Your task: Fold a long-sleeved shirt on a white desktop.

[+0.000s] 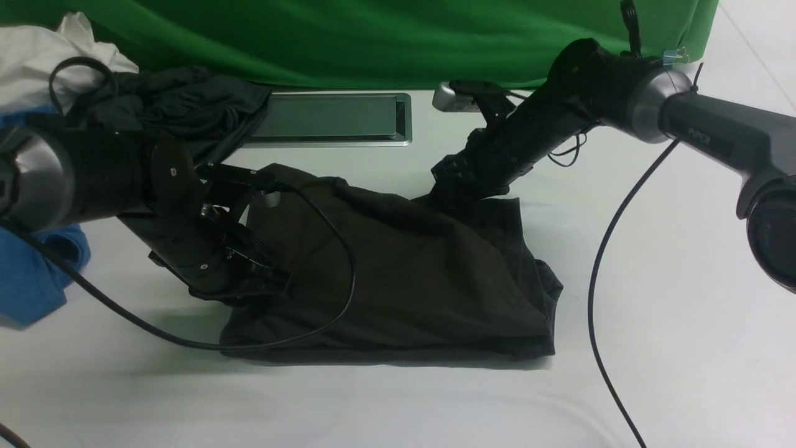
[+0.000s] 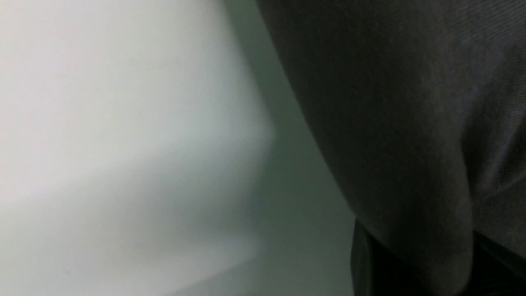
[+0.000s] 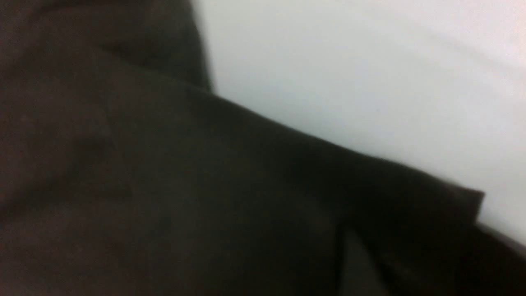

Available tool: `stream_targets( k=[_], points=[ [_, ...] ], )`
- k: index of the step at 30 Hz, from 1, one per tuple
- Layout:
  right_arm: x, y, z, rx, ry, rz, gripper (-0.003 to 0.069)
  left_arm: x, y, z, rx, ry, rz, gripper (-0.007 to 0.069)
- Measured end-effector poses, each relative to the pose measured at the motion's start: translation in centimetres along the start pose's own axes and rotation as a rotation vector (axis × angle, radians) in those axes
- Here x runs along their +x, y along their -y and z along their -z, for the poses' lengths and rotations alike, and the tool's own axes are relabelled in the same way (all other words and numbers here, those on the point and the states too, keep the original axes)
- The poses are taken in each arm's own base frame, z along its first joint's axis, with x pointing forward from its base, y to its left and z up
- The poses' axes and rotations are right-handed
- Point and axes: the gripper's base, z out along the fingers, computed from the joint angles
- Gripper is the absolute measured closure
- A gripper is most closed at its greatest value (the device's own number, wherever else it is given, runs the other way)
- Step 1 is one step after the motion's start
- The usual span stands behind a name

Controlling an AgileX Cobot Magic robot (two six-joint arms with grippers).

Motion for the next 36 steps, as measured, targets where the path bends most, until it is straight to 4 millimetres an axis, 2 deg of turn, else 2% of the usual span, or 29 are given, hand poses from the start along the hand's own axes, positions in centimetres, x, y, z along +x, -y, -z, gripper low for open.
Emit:
stream_targets(
  k=[1,2,3,5,9,10,11,16,20,26,31,34,36],
  points=[
    [0.0,0.0,0.0,-0.001,-0.004,0.000,0.0444,0.0,0.0,0.0,0.000,0.000,0.000,0.0489],
    [0.1,0.1,-0.1,0.001,-0.009,0.002,0.0534,0.0,0.0,0.0,0.000,0.000,0.000,0.0489],
    [0.1,0.2,0.0,0.003,-0.010,0.001,0.0590,0.0,0.0,0.0,0.000,0.000,0.001,0.0489],
    [0.1,0.3,0.0,0.003,-0.010,-0.001,0.0620,0.0,0.0,0.0,0.001,0.000,0.002,0.0489],
    [-0.1,0.5,1.1,0.015,0.007,0.001,0.0636,0.0,0.0,0.0,0.001,-0.002,0.002,0.0489],
    [-0.5,0.6,2.3,0.029,0.033,0.006,0.0638,0.0,0.0,0.0,0.001,-0.003,0.003,0.0489],
    [-0.6,0.6,2.5,0.030,0.037,0.007,0.0638,0.0,0.0,0.0,0.001,-0.003,0.003,0.0489],
    [-1.5,0.9,6.9,0.106,0.098,0.048,0.0638,0.0,0.0,0.0,0.001,-0.003,0.005,0.0488],
    [-1.4,1.9,8.1,0.166,0.091,0.074,0.0639,0.0,0.0,0.0,0.002,-0.005,0.005,0.0484],
    [-1.2,2.4,7.8,0.186,0.064,0.137,0.0639,0.0,0.0,0.0,0.002,-0.005,0.011,0.0475],
    [-0.9,3.0,7.2,0.209,0.036,0.157,0.0582,0.0,0.0,0.0,0.000,-0.004,0.041,0.0420],
    [-0.8,3.3,7.8,0.263,0.017,0.138,0.0458,0.1,-0.2,0.2,-0.011,-0.008,0.086,0.0298],
    [-0.8,3.0,9.5,0.323,0.006,0.133,0.0368,0.3,-0.3,0.9,-0.030,-0.013,0.129,0.0167]
  ],
)
